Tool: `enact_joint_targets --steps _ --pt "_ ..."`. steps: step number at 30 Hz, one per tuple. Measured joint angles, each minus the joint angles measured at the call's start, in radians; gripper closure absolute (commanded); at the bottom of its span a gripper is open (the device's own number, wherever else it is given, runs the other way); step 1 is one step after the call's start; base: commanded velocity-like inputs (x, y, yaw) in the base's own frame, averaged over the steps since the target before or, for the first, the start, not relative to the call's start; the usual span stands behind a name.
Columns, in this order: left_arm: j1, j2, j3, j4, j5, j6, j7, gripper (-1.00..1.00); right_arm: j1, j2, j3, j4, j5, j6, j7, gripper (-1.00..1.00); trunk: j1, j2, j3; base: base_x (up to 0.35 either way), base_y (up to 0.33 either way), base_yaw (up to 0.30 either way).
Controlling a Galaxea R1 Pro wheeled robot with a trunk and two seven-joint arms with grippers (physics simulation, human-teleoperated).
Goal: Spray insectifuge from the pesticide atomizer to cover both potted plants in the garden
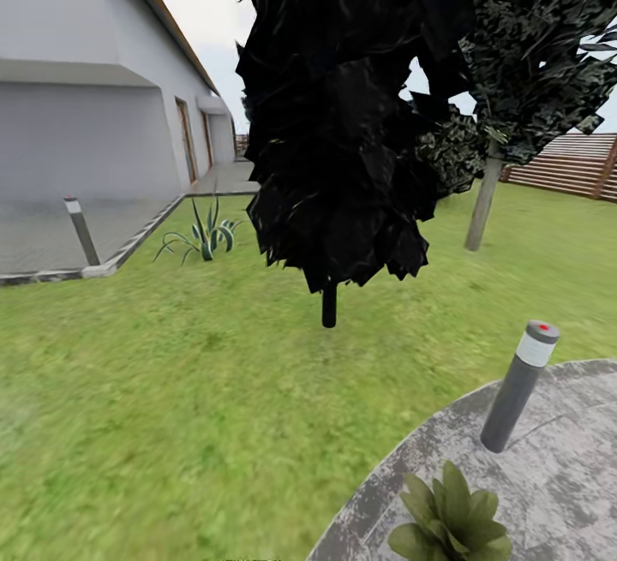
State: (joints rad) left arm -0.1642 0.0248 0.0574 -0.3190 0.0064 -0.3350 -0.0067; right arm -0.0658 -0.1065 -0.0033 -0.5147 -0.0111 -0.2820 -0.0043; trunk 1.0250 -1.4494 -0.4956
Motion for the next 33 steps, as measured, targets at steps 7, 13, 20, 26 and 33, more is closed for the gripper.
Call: enact_joint_targets --steps 7,13,20,26,33 --pt "0.0 -0.001 0.011 0.0 -0.001 0.001 0.0 -1.0 0.0 0.001 -0.001 -0.001 0.0 0.0 0.0 -1.0 0.0 0.0 0.0 0.0 0.173 0.278" --pt "-0.001 -0.001 0.012 0.0 0.0 0.001 0.0 -1.0 0.0 0.001 0.001 -0.001 0.0 0.0 0.0 -1.0 0.0 0.0 0.0 0.0 0.008 0.278" --pt "-0.001 0.0 0.012 0.0 0.001 0.002 0.0 -1.0 0.0 0.001 0.004 0.0 0.0 0.0 0.0 -1.0 0.027 -0.049 -0.022 0.0 0.0 0.278" --pt "-0.001 0.0 0.013 0.0 0.001 0.003 0.0 -1.0 0.0 0.001 0.005 -0.001 0.0 0.0 0.0 -1.0 0.05 -0.091 -0.041 0.0 0.0 0.278" --pt "-0.001 0.0 0.013 0.0 0.001 0.003 0.0 -1.0 0.0 0.002 0.005 0.0 0.0 0.0 0.0 -1.0 0.077 -0.14 -0.063 0.0 0.0 0.278"
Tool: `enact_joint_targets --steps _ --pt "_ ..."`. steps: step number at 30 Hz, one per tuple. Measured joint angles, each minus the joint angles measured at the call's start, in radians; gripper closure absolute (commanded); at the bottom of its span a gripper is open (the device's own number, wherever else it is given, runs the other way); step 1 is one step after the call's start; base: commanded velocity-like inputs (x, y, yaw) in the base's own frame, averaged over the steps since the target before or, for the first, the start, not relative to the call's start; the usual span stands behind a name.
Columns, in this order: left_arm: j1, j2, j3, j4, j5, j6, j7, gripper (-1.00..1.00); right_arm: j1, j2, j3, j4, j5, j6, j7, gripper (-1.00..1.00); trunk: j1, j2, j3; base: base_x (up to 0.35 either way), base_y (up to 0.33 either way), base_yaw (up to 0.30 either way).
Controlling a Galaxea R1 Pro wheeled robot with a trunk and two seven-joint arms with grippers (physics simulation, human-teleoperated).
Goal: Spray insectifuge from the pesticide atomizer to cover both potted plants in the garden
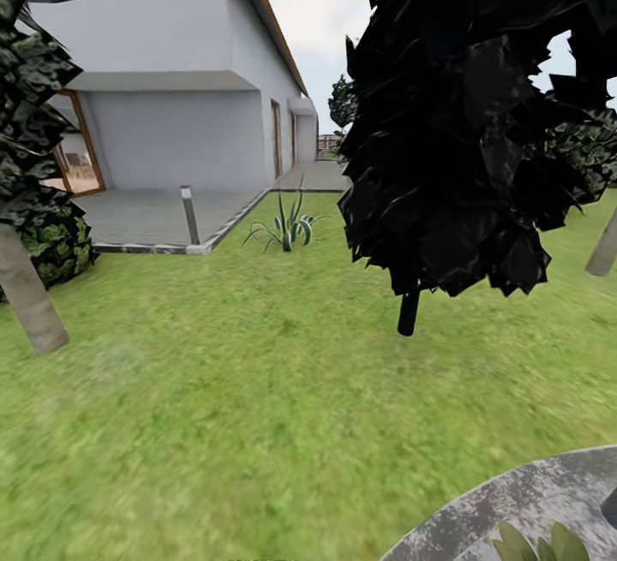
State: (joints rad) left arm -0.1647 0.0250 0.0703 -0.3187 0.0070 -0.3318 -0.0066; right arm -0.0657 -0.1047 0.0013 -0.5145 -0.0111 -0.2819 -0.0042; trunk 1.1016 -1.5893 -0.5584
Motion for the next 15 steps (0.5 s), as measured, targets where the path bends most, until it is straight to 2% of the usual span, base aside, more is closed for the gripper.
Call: enact_joint_targets --steps 15 --pt "0.0 0.001 0.001 0.0 0.0 0.001 0.001 -1.0 0.0 0.001 0.0 0.0 0.0 0.001 0.0 -1.0 0.058 -0.105 -0.047 0.0 0.0 0.278"
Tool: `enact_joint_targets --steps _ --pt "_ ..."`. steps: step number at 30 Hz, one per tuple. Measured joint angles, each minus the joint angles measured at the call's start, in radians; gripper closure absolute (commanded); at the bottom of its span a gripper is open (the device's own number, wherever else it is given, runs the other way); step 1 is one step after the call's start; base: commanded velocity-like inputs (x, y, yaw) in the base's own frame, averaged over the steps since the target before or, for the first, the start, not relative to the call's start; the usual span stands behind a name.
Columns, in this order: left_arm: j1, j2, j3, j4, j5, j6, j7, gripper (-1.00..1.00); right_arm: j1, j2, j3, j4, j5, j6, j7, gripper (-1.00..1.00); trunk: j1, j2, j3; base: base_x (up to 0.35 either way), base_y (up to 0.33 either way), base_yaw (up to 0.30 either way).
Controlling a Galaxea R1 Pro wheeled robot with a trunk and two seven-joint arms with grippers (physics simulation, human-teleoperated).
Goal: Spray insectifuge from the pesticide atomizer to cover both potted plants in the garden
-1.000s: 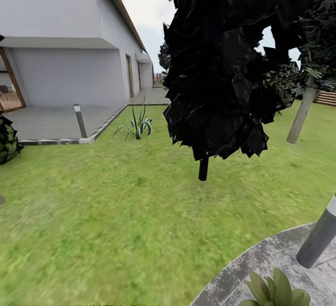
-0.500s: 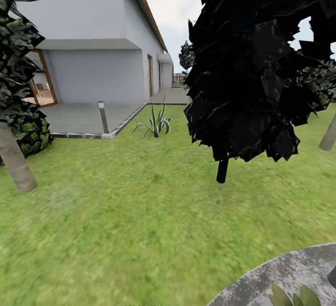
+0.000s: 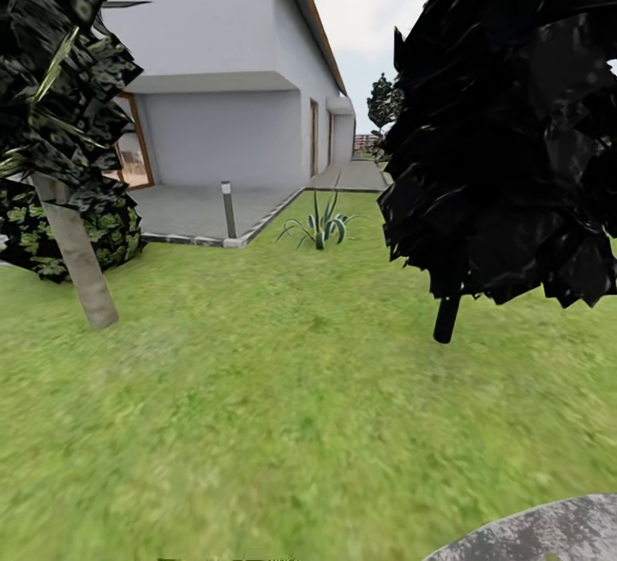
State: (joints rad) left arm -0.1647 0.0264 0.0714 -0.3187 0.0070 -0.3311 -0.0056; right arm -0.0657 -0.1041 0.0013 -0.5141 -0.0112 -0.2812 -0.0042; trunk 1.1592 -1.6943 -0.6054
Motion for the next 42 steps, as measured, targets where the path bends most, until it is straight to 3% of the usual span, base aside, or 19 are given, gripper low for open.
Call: enact_joint_targets --steps 42 --pt "0.0 -0.001 0.0 0.001 0.0 -0.001 0.0 -1.0 0.0 0.0 0.0 0.0 0.0 0.0 0.0 -1.0 0.161 -0.294 -0.132 0.0 0.0 0.278"
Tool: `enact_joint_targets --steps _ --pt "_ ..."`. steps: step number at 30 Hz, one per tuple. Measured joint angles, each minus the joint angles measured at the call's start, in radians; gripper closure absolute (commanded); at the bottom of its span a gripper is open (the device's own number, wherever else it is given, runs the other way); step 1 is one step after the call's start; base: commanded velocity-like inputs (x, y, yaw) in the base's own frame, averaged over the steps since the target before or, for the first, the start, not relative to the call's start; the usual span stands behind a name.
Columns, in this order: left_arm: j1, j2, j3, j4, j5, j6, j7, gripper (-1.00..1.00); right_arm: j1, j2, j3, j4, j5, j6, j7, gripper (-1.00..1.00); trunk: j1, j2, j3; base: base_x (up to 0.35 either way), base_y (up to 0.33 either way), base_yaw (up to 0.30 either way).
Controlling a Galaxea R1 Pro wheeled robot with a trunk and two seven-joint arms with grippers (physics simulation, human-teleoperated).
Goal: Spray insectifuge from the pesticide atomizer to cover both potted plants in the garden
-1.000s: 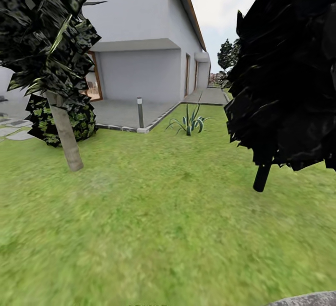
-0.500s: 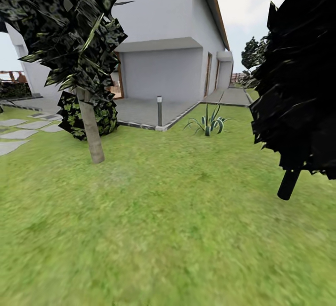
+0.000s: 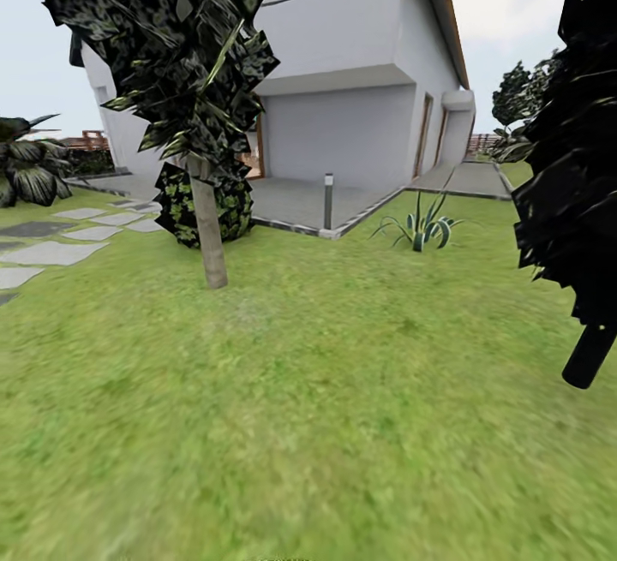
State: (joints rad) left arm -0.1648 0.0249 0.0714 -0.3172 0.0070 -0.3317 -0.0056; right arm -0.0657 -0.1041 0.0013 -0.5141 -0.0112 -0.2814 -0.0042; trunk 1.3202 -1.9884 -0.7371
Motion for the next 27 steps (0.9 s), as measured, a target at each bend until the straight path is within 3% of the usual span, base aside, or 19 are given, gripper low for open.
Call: enact_joint_targets --steps 27 --pt "0.0 0.0 0.0 0.0 0.0 0.0 0.0 -1.0 0.0 0.002 0.001 0.0 0.003 0.001 0.0 -1.0 0.104 -0.189 -0.098 0.0 0.0 0.278"
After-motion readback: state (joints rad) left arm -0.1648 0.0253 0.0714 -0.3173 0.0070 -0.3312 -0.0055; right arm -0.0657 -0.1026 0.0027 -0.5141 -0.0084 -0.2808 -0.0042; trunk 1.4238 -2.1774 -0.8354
